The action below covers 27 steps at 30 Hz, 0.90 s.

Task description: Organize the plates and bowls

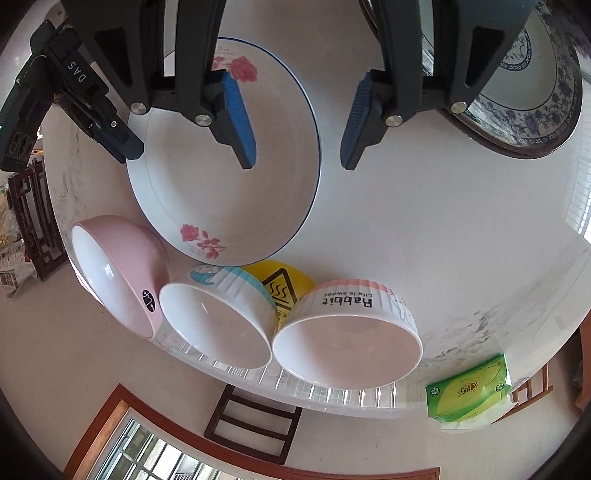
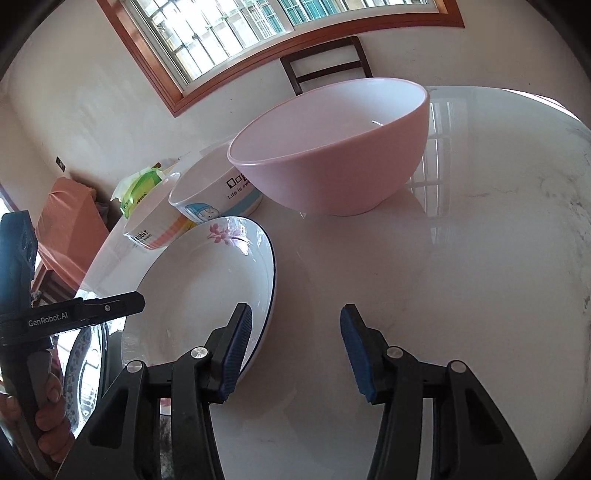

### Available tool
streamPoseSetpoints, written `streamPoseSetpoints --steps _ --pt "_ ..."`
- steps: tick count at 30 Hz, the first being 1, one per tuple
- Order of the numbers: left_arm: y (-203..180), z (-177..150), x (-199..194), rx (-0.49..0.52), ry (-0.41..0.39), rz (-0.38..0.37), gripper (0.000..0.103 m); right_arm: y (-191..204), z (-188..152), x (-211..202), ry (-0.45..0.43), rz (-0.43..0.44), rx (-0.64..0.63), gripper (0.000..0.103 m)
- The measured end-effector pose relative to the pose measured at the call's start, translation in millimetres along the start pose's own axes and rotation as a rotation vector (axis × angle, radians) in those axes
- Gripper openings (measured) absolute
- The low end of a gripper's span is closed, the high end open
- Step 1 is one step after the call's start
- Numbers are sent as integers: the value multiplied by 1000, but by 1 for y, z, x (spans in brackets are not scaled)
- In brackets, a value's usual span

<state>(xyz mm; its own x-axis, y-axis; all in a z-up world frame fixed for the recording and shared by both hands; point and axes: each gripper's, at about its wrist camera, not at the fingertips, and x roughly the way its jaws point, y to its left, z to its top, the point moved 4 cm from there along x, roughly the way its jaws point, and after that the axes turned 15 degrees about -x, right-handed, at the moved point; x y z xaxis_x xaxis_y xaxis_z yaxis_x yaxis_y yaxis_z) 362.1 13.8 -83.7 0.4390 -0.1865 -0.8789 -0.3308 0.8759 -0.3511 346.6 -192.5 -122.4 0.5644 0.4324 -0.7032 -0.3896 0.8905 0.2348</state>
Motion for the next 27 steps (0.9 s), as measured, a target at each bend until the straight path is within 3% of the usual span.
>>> streamPoseSetpoints --steps 10,12,14,17,22,27 --pt "1 0 14 -28 19 -13 49 8 7 9 30 -19 -53 43" --pt "-1 0 18 -29 26 -41 49 10 8 10 39 -21 -68 38" --pt "-4 -2 23 -22 48 -52 47 13 8 12 54 -24 -85 24" --pt "-10 -7 24 18 16 10 37 18 9 17 78 15 -99 14" --pt "-8 -16 21 13 -1 23 29 17 4 10 70 10 -106 15" --pt "-10 -26 12 13 -30 9 29 16 -2 1 63 7 -102 15"
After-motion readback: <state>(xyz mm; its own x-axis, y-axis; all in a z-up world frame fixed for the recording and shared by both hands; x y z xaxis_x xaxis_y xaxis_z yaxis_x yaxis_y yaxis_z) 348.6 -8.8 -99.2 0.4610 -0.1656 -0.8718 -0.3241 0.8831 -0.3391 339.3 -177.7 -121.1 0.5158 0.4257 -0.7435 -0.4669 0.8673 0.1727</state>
